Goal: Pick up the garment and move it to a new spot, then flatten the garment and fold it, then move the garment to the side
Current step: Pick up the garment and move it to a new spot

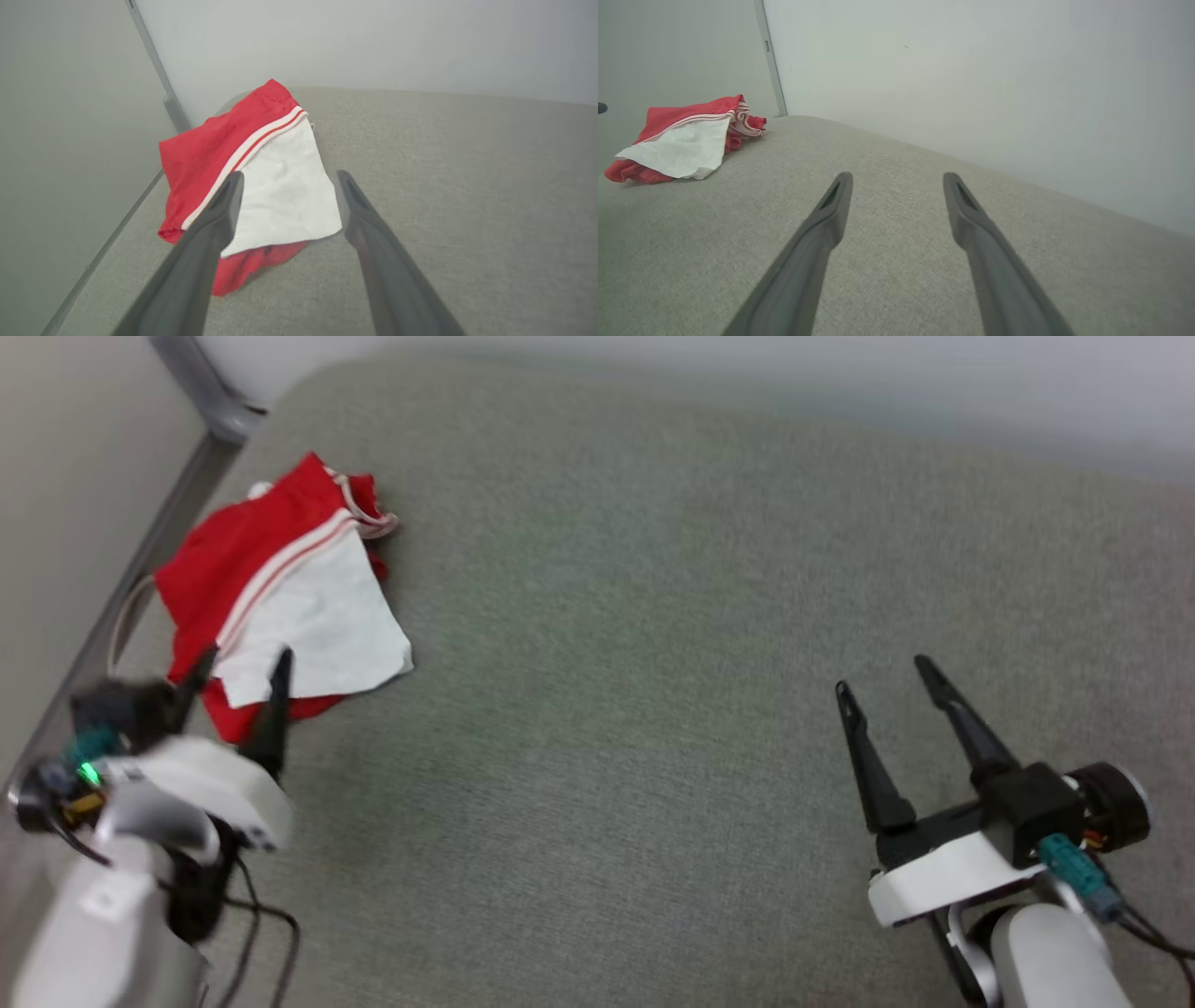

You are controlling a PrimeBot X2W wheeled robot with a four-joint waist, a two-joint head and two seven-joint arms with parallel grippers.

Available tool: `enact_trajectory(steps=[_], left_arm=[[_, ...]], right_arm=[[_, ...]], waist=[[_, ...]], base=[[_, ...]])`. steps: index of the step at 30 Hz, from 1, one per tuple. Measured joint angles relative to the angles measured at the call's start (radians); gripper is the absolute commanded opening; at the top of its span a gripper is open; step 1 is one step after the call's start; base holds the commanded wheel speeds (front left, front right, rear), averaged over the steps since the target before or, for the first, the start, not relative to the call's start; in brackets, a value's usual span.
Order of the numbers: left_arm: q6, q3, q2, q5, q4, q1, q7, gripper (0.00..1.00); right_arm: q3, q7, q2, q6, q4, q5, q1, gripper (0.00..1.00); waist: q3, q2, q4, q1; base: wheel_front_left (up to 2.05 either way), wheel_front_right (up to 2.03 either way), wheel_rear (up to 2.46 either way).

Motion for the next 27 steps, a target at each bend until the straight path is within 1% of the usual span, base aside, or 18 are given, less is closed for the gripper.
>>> enact_trajectory(steps=[2, 5, 6, 7, 9, 14, 20, 21, 22, 23, 27], left_arm=[[0.000, -0.020, 0.063, -0.069, 0.025, -0.072, 0.063, 1.00], [0.000, -0.075, 0.172, -0.123, 0.049, -0.164, 0.156, 1.00], [-0.001, -0.120, 0.252, -0.187, 0.086, -0.244, 0.253, 1.00], [-0.001, -0.133, 0.275, -0.203, 0.100, -0.267, 0.278, 1.00], [-0.001, -0.156, 0.315, -0.242, 0.132, -0.307, 0.328, 1.00], [-0.001, -0.220, 0.401, -0.321, 0.204, -0.372, 0.404, 1.00], [0.000, -0.312, 0.436, -0.450, 0.240, -0.404, 0.463, 1.00], [0.001, -0.325, 0.440, -0.478, 0.242, -0.407, 0.474, 0.85], [0.002, -0.338, 0.448, -0.503, 0.241, -0.410, 0.482, 0.32], [0.002, -0.349, 0.453, -0.526, 0.240, -0.410, 0.484, 0.00], [0.002, -0.390, 0.456, -0.591, 0.239, -0.406, 0.452, 0.00]], right_arm=[[-0.004, 0.009, -0.011, 0.000, -0.024, -0.007, -0.012, 1.00], [-0.016, 0.017, -0.024, 0.000, -0.054, -0.009, -0.027, 1.00], [-0.027, 0.022, -0.030, 0.000, -0.079, -0.015, -0.035, 1.00], [-0.028, 0.023, -0.031, 0.000, -0.085, -0.016, -0.036, 1.00], [-0.030, 0.024, -0.032, 0.000, -0.094, -0.017, -0.037, 1.00], [-0.036, 0.024, -0.032, 0.000, -0.112, -0.023, -0.042, 1.00], [-0.038, 0.019, -0.034, 0.000, -0.124, -0.025, -0.053, 1.00], [-0.038, 0.018, -0.034, 0.000, -0.124, -0.025, -0.054, 1.00], [-0.039, 0.017, -0.033, 0.000, -0.124, -0.027, -0.054, 1.00], [-0.040, 0.016, -0.033, 0.000, -0.121, -0.028, -0.055, 1.00], [-0.042, 0.014, -0.027, 0.000, -0.101, -0.033, -0.054, 1.00]], waist=[[0.045, 0.0000, -0.014, 0.0000], [0.112, 0.0000, -0.037, 0.0000], [0.174, 0.0000, -0.060, 0.0001], [0.193, 0.0000, -0.068, 0.0001], [0.229, 0.0000, -0.084, 0.0001], [0.297, 0.0000, -0.123, 0.0001], [0.346, 0.0000, -0.149, -0.0001], [0.349, 0.0000, -0.151, -0.0001], [0.350, 0.0000, -0.152, -0.0001], [0.349, 0.0000, -0.152, -0.0001], [0.330, 0.0000, -0.151, -0.0001]], base=[[0.00, 0.00, 0.00], [0.00, 0.00, 0.00], [0.00, 0.00, 0.00], [0.00, 0.00, 0.00], [0.00, 0.00, 0.00], [0.00, 0.00, 0.00], [0.00, 0.00, 0.00], [0.00, 0.00, 0.00], [0.00, 0.00, 0.00], [0.00, 0.00, 0.00], [0.00, 0.00, 0.00]])
